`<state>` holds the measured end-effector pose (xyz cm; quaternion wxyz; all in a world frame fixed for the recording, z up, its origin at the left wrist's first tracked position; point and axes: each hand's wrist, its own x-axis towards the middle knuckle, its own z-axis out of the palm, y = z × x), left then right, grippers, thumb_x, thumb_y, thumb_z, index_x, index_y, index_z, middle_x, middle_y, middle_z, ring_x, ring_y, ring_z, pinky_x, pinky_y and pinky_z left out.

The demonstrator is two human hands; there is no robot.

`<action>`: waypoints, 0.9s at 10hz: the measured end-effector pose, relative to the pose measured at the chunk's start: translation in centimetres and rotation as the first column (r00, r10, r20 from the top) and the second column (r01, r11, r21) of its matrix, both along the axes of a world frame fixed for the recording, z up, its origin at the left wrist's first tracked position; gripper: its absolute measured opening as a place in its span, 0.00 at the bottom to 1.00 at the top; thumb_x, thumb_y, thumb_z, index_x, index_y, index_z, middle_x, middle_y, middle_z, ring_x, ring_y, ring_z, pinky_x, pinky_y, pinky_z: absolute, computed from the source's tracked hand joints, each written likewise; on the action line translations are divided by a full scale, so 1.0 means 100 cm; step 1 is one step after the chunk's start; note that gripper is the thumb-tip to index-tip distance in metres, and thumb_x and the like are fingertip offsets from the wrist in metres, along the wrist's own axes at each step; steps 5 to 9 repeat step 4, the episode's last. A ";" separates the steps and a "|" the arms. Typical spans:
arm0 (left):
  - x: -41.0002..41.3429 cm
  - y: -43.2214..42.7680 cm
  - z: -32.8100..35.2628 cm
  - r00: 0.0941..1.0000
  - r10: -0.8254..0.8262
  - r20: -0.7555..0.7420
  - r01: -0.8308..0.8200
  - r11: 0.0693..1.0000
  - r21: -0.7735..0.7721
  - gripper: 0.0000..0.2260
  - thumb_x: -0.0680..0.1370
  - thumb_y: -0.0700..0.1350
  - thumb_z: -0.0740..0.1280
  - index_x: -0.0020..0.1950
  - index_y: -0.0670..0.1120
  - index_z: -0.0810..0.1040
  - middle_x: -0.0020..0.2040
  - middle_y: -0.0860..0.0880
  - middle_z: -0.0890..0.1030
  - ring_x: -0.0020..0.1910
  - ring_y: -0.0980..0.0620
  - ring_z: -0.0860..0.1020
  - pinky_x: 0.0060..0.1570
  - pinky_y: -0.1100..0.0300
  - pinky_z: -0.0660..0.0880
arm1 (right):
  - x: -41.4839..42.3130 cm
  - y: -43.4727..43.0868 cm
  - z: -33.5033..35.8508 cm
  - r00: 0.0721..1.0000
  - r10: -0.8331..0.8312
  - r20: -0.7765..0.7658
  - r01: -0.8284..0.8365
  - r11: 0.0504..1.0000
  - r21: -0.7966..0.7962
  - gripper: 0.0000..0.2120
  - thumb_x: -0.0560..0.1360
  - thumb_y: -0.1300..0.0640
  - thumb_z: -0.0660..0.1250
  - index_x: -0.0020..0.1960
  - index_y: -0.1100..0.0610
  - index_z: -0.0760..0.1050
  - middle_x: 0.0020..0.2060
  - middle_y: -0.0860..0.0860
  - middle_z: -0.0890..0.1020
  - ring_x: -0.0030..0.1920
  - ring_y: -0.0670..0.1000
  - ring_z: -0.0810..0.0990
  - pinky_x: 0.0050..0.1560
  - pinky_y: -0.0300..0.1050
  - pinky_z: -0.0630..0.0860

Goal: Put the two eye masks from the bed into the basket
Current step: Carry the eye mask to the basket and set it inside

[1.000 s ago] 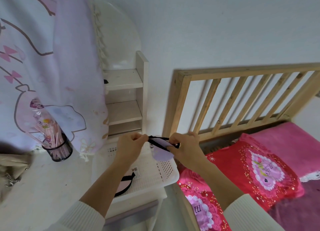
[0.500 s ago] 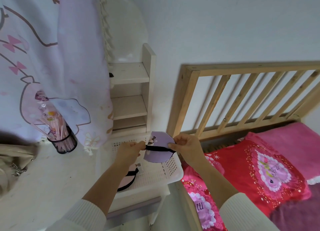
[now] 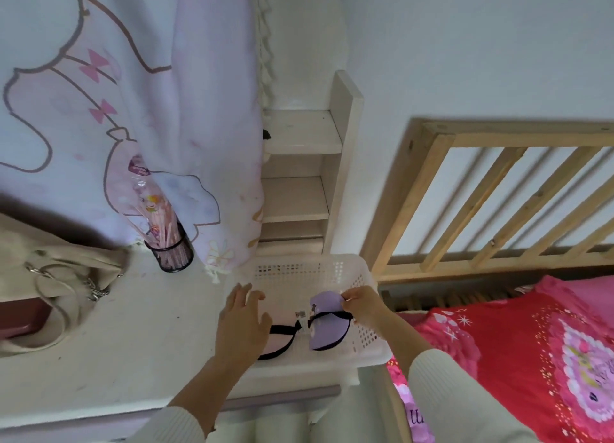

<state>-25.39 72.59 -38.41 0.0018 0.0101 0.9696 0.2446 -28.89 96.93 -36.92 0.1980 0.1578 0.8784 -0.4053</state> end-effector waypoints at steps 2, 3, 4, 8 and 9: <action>0.022 -0.013 -0.023 0.991 0.091 0.094 -0.080 0.990 -0.119 0.31 0.79 0.51 0.61 0.78 0.45 0.53 0.80 0.41 0.45 0.79 0.43 0.44 0.76 0.49 0.53 | -0.008 -0.021 -0.027 0.992 0.037 0.123 -0.046 0.997 0.064 0.13 0.76 0.65 0.57 0.45 0.66 0.80 0.42 0.61 0.81 0.37 0.55 0.75 0.36 0.44 0.70; 0.025 -0.015 -0.030 0.982 0.119 0.147 -0.106 0.990 -0.091 0.35 0.78 0.51 0.62 0.79 0.45 0.46 0.80 0.41 0.41 0.79 0.42 0.42 0.76 0.50 0.53 | -0.006 -0.021 -0.042 0.995 -0.011 0.103 0.004 0.998 0.060 0.15 0.76 0.61 0.61 0.60 0.64 0.77 0.60 0.61 0.80 0.57 0.58 0.78 0.57 0.47 0.72; 0.022 -0.014 -0.034 0.972 0.136 0.193 -0.120 0.988 -0.095 0.39 0.77 0.51 0.63 0.79 0.45 0.42 0.80 0.41 0.40 0.79 0.42 0.43 0.75 0.49 0.56 | -0.007 -0.024 -0.032 0.995 0.074 0.064 -0.079 0.993 0.088 0.23 0.77 0.58 0.64 0.70 0.59 0.68 0.71 0.56 0.71 0.69 0.56 0.70 0.69 0.47 0.65; 0.022 -0.014 -0.034 0.972 0.136 0.193 -0.120 0.988 -0.095 0.39 0.77 0.51 0.63 0.79 0.45 0.42 0.80 0.41 0.40 0.79 0.42 0.43 0.75 0.49 0.56 | -0.007 -0.024 -0.032 0.995 0.074 0.064 -0.079 0.993 0.088 0.23 0.77 0.58 0.64 0.70 0.59 0.68 0.71 0.56 0.71 0.69 0.56 0.70 0.69 0.47 0.65; 0.022 -0.014 -0.034 0.972 0.136 0.193 -0.120 0.988 -0.095 0.39 0.77 0.51 0.63 0.79 0.45 0.42 0.80 0.41 0.40 0.79 0.42 0.43 0.75 0.49 0.56 | -0.007 -0.024 -0.032 0.995 0.074 0.064 -0.079 0.993 0.088 0.23 0.77 0.58 0.64 0.70 0.59 0.68 0.71 0.56 0.71 0.69 0.56 0.70 0.69 0.47 0.65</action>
